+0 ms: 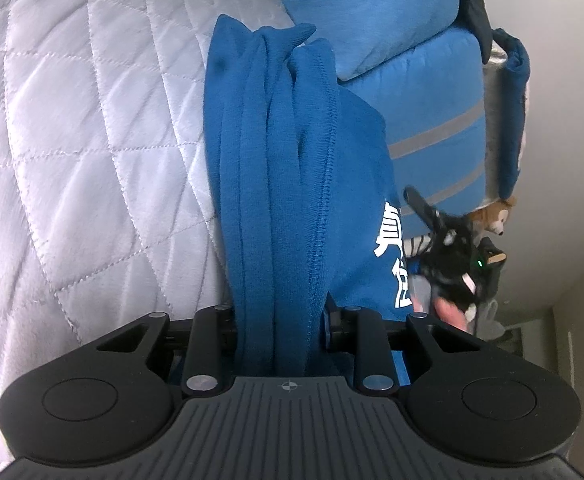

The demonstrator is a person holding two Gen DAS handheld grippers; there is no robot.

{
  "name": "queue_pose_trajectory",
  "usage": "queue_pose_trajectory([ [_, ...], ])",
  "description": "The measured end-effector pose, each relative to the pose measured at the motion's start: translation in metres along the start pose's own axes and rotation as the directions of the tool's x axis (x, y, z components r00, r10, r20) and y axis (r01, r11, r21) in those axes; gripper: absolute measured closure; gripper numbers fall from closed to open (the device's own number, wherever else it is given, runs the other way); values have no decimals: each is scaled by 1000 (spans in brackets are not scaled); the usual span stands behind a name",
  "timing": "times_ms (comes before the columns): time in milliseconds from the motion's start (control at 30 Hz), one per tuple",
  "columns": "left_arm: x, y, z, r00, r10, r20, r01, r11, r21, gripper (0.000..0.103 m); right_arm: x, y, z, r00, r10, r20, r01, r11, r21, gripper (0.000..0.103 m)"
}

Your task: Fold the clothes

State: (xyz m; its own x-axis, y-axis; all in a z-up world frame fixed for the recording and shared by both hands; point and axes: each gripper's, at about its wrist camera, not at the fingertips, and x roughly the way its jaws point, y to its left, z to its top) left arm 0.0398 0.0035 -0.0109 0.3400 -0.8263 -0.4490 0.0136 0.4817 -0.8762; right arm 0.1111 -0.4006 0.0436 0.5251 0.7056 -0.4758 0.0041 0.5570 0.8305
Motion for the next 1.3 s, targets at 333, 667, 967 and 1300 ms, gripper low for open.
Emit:
queue_pose_trajectory([
  [333, 2, 4, 0, 1000, -13, -4, 13, 1000, -18, 75, 27, -41, 52, 986, 159, 47, -164, 978, 128, 1],
  [667, 0, 8, -2, 1000, -26, 3, 26, 999, -26, 75, 56, -37, 65, 978, 205, -23, -203, 976, 79, 34],
  [967, -5, 0, -5, 1000, -7, 26, 8, 1000, -16, 75, 45, -14, 60, 987, 163, -6, -163, 987, -1, 76],
  [1300, -27, -40, -4, 998, 7, 68, -12, 997, 71, 76, 3, 35, 59, 984, 174, 43, -167, 978, -125, 77],
])
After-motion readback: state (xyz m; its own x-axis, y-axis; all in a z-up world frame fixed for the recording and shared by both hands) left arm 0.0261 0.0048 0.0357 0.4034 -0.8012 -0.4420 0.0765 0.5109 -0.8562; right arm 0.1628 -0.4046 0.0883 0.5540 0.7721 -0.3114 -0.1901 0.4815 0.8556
